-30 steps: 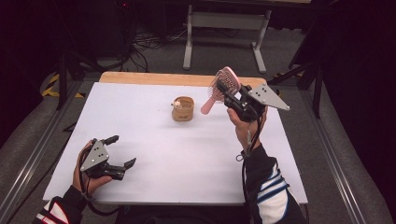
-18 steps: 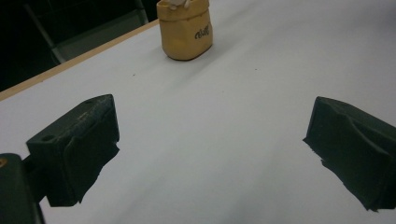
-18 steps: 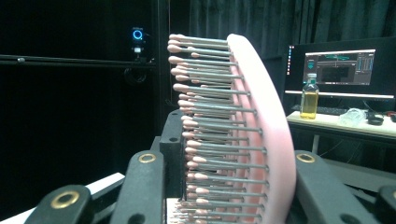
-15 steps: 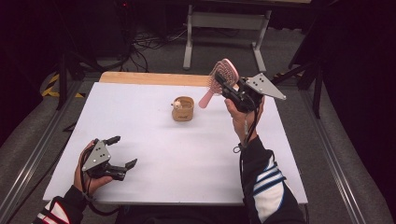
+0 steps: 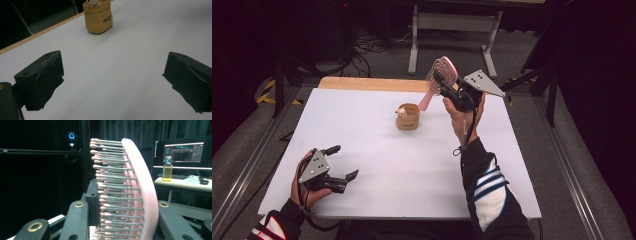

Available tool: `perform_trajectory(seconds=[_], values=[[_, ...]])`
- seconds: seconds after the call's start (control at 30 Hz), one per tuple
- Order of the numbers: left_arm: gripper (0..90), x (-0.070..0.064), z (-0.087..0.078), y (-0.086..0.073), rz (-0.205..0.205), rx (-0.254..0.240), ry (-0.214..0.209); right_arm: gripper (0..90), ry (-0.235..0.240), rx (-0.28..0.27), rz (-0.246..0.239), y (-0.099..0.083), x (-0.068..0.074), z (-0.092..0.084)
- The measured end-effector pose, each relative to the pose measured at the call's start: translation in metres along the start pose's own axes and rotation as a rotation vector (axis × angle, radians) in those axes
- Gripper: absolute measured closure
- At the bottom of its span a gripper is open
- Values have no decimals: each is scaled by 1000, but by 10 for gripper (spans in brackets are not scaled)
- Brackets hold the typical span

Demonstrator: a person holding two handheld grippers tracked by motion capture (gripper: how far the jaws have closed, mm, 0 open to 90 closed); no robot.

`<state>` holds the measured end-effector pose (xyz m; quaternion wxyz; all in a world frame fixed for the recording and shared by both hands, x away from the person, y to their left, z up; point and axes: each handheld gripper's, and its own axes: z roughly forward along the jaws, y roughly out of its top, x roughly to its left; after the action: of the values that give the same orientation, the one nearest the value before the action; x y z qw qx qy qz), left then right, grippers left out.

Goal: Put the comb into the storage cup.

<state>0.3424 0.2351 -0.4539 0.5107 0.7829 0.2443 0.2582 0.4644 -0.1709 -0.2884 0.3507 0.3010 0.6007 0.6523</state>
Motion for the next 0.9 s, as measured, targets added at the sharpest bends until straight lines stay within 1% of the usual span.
perform_trajectory(seconds=[0.17, 0.23, 0.3, 0.4, 0.47, 0.6, 0.7, 0.87, 0.9], values=[[38, 0, 0, 0, -2, -4, -5, 639, 2, 6, 7, -1, 2, 11], [38, 0, 0, 0, -4, -6, -8, 639, 6, 4, 22, -2, 4, 15], [38, 0, 0, 0, 2, -3, -6, 639, 4, 14, 10, -4, 4, 18], [38, 0, 0, 0, 4, -5, -6, 639, 2, 17, 14, -6, 5, 23], [38, 0, 0, 0, 3, -4, -7, 639, -3, 25, 9, -7, 5, 25], [38, -2, 1, 0, 3, -7, -6, 639, -10, 29, 23, -12, 4, 29], [38, -3, 1, 1, 13, 2, -9, 639, -15, 33, 42, -15, 3, 31], [38, -2, 2, 1, 3, -9, -14, 639, -20, 45, 47, -21, 4, 36], [38, -2, 1, 1, 9, -5, -11, 639, -20, 48, 48, -22, 4, 37]])
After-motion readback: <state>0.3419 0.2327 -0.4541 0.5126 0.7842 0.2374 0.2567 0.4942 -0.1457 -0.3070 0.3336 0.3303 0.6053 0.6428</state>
